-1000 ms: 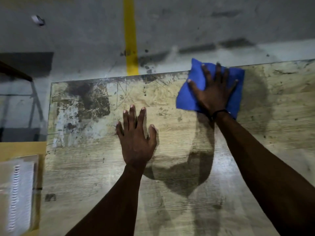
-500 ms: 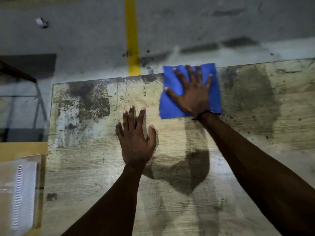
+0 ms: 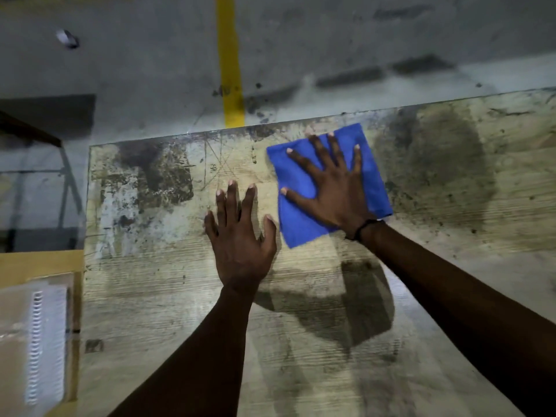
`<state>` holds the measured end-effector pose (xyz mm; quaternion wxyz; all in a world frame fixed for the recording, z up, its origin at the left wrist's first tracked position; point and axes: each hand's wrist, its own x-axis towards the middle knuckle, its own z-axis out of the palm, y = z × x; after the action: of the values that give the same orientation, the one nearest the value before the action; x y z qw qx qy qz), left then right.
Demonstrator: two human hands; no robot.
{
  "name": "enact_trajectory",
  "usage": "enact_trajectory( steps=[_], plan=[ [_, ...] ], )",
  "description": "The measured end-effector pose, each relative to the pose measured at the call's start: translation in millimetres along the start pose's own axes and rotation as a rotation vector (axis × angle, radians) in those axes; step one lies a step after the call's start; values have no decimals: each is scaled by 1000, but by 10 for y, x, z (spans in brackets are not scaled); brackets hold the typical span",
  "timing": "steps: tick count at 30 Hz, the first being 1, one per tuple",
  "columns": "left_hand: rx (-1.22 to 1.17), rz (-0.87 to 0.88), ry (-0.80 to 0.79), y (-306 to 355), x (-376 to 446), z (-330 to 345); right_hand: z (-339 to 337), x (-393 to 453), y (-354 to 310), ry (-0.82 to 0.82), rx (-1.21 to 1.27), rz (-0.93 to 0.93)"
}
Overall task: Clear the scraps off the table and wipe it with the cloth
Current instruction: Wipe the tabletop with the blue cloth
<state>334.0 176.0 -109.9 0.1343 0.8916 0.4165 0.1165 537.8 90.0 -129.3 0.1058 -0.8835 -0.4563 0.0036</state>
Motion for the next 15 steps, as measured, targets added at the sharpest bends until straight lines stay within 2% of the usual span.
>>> enact_trajectory(
  steps=[4,6,8,9,13,15],
  plan=[
    [9,-2,0,18,0,3,-175,267,484,22,61,269],
    [1,-2,-4,6,-6,-1,-201,355,499,-4,81,380],
    [10,-5,-4,-11,-11,0,-136,327,339,-3,47,403],
    [13,-6,-5,-17,-19,0,-94,247,216,6,14,359],
    [-3,3,-1,-26,-23,5,1,-293,-216,-36,25,-33],
    [4,1,3,-20,-23,3,-20,-329,-101,-28,23,-70]
  ],
)
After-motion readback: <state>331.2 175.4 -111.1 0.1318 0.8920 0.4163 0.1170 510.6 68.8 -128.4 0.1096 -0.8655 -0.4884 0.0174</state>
